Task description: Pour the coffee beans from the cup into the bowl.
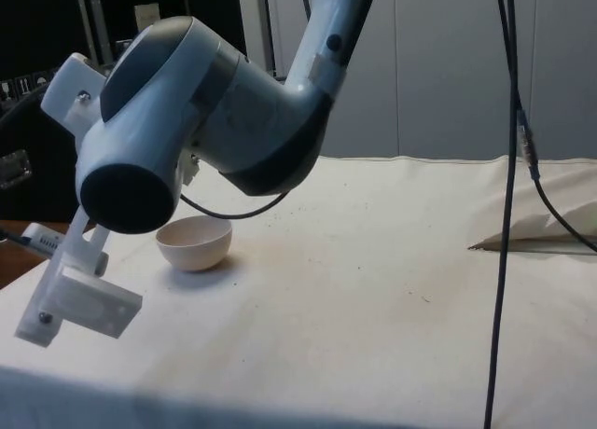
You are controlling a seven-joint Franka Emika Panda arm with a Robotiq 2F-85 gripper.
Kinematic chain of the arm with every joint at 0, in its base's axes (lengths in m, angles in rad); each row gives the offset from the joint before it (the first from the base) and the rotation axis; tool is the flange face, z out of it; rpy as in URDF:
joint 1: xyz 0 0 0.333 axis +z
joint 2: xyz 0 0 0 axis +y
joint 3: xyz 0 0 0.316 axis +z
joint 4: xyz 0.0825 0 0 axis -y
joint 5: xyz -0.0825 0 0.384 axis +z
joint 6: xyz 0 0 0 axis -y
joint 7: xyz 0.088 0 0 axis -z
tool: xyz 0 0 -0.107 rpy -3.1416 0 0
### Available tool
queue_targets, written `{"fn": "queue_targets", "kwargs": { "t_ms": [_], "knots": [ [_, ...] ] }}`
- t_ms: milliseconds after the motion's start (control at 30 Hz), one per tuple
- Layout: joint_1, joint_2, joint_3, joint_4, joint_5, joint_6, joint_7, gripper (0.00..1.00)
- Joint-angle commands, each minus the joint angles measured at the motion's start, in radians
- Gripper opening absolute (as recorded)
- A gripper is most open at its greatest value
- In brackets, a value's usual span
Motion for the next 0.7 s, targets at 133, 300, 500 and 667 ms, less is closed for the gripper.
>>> {"fn": "queue_targets", "kwargs": {
  "t_ms": [133, 300, 500, 667],
  "knots": [
    [-0.013, -0.002, 0.006, -0.001, 0.011, 0.017, 0.015, 0.03],
    [-0.021, 0.002, 0.006, 0.007, 0.026, 0.032, 0.032, 0.03],
    [-0.024, 0.003, 0.007, 0.015, 0.045, 0.041, 0.044, 0.03],
    [-0.027, -0.003, 0.007, 0.017, 0.068, 0.046, 0.058, 0.03]
  ]
}}
